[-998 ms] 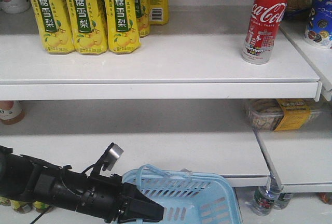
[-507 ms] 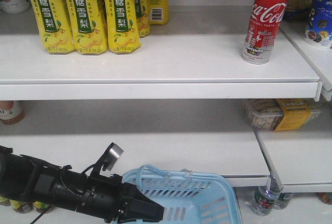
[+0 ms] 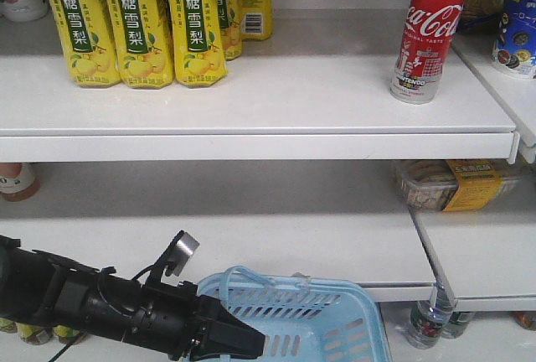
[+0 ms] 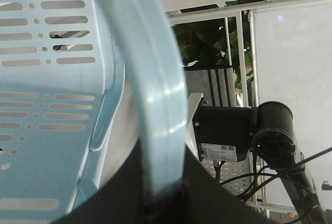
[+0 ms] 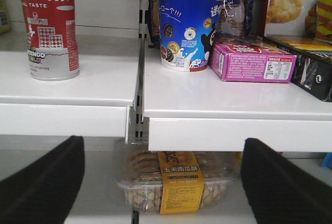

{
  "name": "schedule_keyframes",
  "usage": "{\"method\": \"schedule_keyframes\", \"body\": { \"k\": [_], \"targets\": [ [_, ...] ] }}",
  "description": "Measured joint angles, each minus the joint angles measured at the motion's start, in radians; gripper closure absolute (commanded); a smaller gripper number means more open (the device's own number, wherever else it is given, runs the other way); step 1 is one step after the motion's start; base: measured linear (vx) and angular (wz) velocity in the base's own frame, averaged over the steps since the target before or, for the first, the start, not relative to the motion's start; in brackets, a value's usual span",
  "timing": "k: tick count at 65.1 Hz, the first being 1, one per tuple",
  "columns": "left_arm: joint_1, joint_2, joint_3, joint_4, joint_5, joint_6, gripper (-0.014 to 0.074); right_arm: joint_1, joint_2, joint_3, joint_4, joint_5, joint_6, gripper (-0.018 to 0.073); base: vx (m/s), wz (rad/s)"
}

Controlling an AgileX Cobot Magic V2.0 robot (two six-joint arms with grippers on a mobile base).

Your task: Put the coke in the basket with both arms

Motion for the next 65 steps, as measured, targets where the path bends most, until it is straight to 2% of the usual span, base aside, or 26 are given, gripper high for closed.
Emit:
{"method": "schedule_keyframes", "body": {
  "k": [13, 28, 41, 49, 56, 65],
  "targets": [
    [0.000, 0.000, 0.000, 0.000, 0.000, 0.000, 0.0603, 0.000, 0.000, 0.000, 0.022, 0.003, 0.003, -0.0008, 0.00, 0.00],
    [0.000, 0.000, 0.000, 0.000, 0.000, 0.000, 0.0603, 0.000, 0.000, -0.011, 0.099, 0.024, 0.005, 0.0008, 0.00, 0.00],
    [0.000, 0.000, 0.000, -0.001, 0.000, 0.000, 0.0603, 0.000, 0.036, -0.105, 0.106, 0.041, 0.005, 0.0008, 0.00, 0.00],
    [0.000, 0.000, 0.000, -0.001, 0.000, 0.000, 0.0603, 0.002, 0.101, -0.205, 0.125, 0.103, 0.002, 0.0008, 0.00, 0.00],
    [0.000, 0.000, 0.000, -0.001, 0.000, 0.000, 0.0603, 0.044, 0.175, -0.280, 0.145, 0.146, -0.028, 0.0008, 0.00, 0.00],
    [0.000, 0.000, 0.000, -0.001, 0.000, 0.000, 0.0603, 0.180, 0.267, -0.358, 0.148, 0.100, -0.063, 0.0008, 0.00, 0.00]
  ]
}}
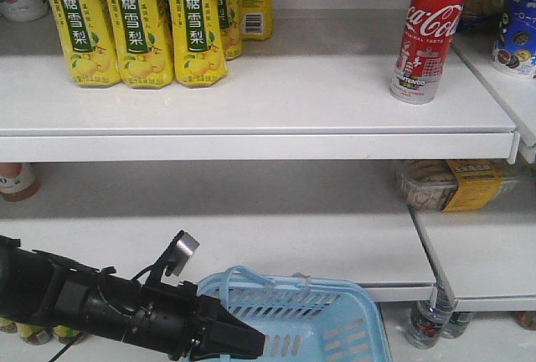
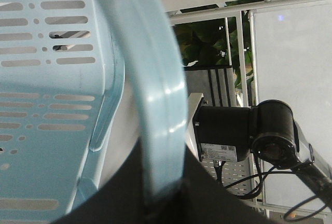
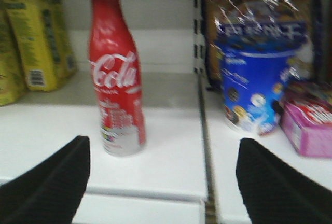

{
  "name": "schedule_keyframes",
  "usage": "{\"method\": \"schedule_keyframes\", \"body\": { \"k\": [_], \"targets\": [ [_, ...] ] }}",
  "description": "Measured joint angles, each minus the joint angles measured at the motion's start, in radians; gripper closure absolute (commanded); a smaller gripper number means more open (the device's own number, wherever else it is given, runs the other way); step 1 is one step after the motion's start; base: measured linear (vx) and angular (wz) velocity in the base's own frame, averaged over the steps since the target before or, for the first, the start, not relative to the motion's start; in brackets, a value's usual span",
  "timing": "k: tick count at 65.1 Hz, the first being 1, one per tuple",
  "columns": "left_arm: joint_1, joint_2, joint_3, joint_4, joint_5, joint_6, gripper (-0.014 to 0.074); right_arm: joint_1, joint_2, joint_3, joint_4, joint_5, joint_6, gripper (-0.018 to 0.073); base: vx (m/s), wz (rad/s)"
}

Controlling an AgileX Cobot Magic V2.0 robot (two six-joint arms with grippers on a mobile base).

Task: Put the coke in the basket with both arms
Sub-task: 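Reach the right gripper to the red Coca-Cola bottle and grasp its neck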

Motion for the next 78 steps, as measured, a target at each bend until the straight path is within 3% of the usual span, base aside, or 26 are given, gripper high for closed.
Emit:
{"method": "schedule_keyframes", "body": {
  "k": [11, 63, 71, 78],
  "targets": [
    [0.000, 0.000, 0.000, 0.000, 0.000, 0.001, 0.0603, 0.109, 0.113, -0.075, -0.005, -0.142, -0.050, 0.0008, 0.00, 0.00],
    [0.000, 0.000, 0.000, 0.000, 0.000, 0.001, 0.0603, 0.118, 0.607, -0.446, 0.001, -0.191, -0.064, 0.0011, 0.00, 0.00],
    [0.000, 0.000, 0.000, 0.000, 0.000, 0.002, 0.0603, 0.118, 0.652, -0.481, 0.001, -0.197, -0.065, 0.0087, 0.00, 0.00],
    [0.000, 0.000, 0.000, 0.000, 0.000, 0.002, 0.0603, 0.118, 0.664, -0.499, 0.001, -0.197, -0.065, 0.0265, 0.00, 0.00]
  ]
}}
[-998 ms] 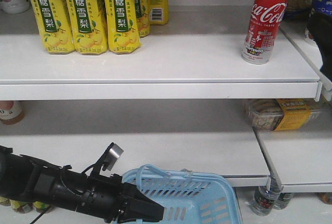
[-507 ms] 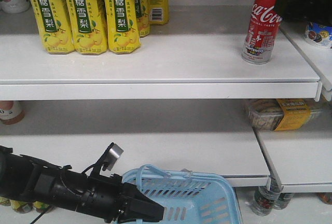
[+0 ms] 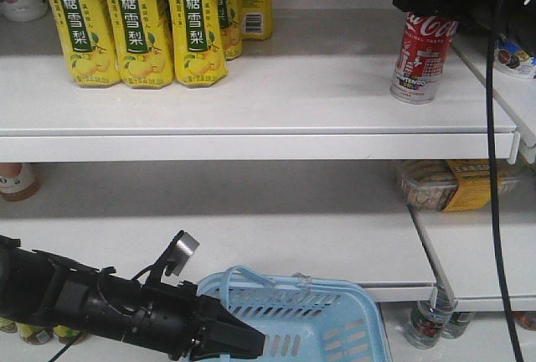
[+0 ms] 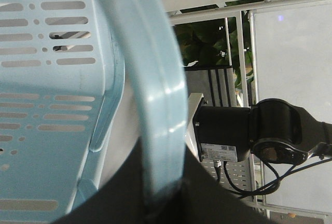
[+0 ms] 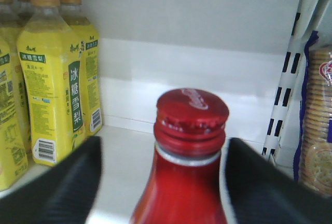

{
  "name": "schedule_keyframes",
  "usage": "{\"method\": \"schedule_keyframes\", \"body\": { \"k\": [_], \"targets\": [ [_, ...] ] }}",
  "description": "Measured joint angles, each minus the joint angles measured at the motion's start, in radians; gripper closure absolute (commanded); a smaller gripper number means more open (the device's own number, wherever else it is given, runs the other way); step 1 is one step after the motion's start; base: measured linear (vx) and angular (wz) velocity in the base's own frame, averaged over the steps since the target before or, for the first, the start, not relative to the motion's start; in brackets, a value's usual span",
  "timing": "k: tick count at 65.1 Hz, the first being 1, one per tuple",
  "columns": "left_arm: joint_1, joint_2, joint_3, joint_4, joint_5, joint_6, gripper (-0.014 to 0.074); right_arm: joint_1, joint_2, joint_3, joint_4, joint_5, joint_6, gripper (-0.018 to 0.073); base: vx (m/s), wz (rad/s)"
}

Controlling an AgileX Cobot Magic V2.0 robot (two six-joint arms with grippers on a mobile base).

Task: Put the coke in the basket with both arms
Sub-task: 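Reach the right gripper to the red Coca-Cola bottle and grasp its neck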

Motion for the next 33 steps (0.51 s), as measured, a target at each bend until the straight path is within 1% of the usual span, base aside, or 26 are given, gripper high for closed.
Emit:
{"method": "schedule_keyframes", "body": {
  "k": [8, 9, 10, 33],
  "targets": [
    [0.000, 0.000, 0.000, 0.000, 0.000, 0.000, 0.0603, 0.000, -0.003, -0.005, 0.001, 0.001, 0.000, 0.0515, 0.00, 0.00],
    [0.000, 0.000, 0.000, 0.000, 0.000, 0.000, 0.0603, 0.000, -0.006, -0.005, 0.002, 0.003, 0.000, 0.0557, 0.00, 0.00],
    [0.000, 0.000, 0.000, 0.000, 0.000, 0.000, 0.0603, 0.000, -0.008, -0.005, 0.002, 0.007, 0.000, 0.0578, 0.00, 0.00],
    [0.000, 0.000, 0.000, 0.000, 0.000, 0.000, 0.0603, 0.000, -0.100, -0.005, 0.002, 0.172, 0.000, 0.0568, 0.00, 0.00]
  ]
}}
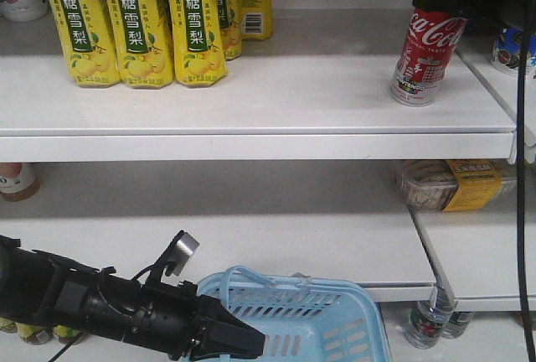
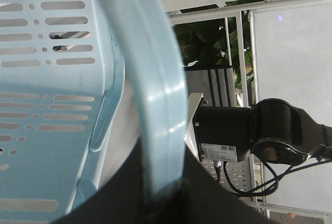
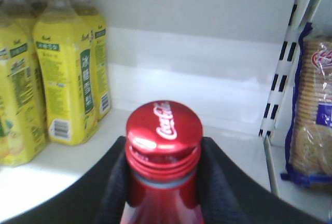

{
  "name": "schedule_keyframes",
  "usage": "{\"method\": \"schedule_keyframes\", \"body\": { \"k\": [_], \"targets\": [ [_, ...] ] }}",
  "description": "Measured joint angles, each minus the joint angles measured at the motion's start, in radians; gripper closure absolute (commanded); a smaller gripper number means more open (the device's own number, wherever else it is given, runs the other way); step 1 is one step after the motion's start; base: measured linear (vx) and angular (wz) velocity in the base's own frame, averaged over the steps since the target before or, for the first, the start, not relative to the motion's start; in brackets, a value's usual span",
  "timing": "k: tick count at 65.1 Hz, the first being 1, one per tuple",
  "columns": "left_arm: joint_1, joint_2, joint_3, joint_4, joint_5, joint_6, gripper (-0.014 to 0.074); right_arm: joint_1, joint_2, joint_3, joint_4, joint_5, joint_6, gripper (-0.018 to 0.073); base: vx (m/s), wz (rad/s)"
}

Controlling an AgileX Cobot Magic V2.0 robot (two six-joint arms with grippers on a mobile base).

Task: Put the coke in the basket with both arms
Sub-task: 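Reach the right gripper to the red Coca-Cola bottle and grasp its neck, then lift the bottle off the shelf and lower it over the basket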

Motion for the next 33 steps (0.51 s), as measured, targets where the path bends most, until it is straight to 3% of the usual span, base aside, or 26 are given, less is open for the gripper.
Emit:
{"method": "schedule_keyframes", "body": {
  "k": [33],
  "targets": [
    [0.000, 0.000, 0.000, 0.000, 0.000, 0.000, 0.0603, 0.000, -0.282, 0.001, 0.031, 0.287, -0.003, 0.0566, 0.00, 0.00]
  ]
}}
